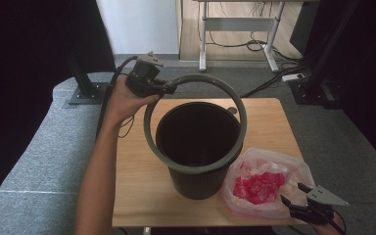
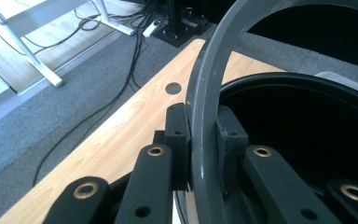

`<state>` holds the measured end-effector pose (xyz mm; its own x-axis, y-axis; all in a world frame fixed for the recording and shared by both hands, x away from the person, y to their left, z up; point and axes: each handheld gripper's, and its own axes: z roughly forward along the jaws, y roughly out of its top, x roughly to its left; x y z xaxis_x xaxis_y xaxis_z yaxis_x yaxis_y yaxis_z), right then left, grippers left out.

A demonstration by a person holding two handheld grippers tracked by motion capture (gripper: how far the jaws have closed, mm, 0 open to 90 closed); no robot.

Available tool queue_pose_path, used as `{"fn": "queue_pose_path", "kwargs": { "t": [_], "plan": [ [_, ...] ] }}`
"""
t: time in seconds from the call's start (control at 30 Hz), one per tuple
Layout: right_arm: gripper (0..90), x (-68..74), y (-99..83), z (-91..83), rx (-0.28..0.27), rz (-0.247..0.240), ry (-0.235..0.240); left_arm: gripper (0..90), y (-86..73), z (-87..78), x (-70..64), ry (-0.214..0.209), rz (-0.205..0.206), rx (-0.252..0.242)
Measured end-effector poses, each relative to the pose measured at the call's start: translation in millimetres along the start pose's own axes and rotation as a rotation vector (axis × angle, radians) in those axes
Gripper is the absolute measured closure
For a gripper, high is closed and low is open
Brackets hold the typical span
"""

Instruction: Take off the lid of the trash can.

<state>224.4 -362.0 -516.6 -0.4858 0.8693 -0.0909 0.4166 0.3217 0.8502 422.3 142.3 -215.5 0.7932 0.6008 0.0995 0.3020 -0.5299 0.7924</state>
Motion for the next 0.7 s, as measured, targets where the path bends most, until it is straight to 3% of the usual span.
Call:
{"fn": "queue_pose_path", "kwargs": {
  "t": [0.3,0.7],
  "plan": [
    [20.4,0.4,1.1,-0.9,-0.004,-0.002,0.0,78.2,-20.1,-13.8,-2.6,-0.032,0.01,0.0],
    [20.4,0.6,1.4,-1.5,-0.006,-0.002,-0.001,78.2,-38.9,-32.8,-3.1,-0.033,-0.003,-0.002]
  ]
}}
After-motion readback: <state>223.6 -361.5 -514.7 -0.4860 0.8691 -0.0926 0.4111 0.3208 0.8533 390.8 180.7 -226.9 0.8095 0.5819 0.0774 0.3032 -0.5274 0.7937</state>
